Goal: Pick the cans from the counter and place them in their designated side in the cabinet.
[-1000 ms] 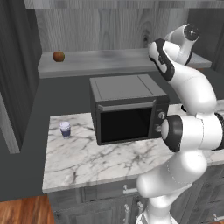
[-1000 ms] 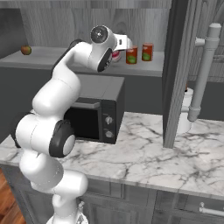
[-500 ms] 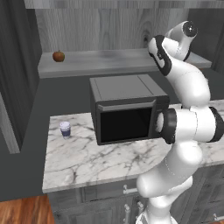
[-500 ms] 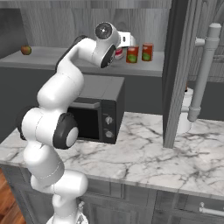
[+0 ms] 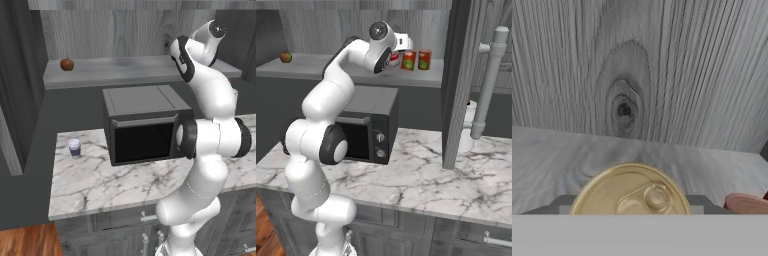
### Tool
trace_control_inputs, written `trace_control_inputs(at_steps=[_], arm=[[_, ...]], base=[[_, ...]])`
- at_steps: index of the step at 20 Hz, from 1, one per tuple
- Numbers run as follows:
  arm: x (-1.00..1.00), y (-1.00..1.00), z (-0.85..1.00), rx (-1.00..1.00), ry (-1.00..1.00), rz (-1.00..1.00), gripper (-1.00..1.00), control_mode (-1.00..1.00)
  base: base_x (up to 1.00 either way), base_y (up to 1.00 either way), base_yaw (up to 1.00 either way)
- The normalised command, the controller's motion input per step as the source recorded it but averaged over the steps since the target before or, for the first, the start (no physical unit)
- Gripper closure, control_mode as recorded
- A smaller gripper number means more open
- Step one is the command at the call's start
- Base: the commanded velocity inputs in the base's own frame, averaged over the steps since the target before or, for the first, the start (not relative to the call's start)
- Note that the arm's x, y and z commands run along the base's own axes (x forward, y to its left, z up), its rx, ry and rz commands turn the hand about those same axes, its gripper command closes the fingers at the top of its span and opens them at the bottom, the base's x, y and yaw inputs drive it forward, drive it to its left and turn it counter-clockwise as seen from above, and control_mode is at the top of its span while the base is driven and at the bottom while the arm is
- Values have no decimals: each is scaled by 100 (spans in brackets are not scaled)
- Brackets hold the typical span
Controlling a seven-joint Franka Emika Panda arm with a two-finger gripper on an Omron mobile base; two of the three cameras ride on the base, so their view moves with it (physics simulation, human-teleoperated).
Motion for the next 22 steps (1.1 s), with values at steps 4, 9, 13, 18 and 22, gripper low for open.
trace_control_inputs(at_steps=[4, 9, 13, 18, 22], arm=[[2, 0, -8, 0, 1, 0, -100, -100], [0, -1, -1, 0, 0, 0, -100, -100], [1, 0, 0, 0, 0, 0, -100, -100], [2, 0, 0, 0, -1, 0, -100, -100], [0, 0, 3, 0, -3, 0, -100, -100]], base=[[0, 0, 0], [0, 0, 0], [0, 0, 0], [0, 0, 0], [0, 0, 0]])
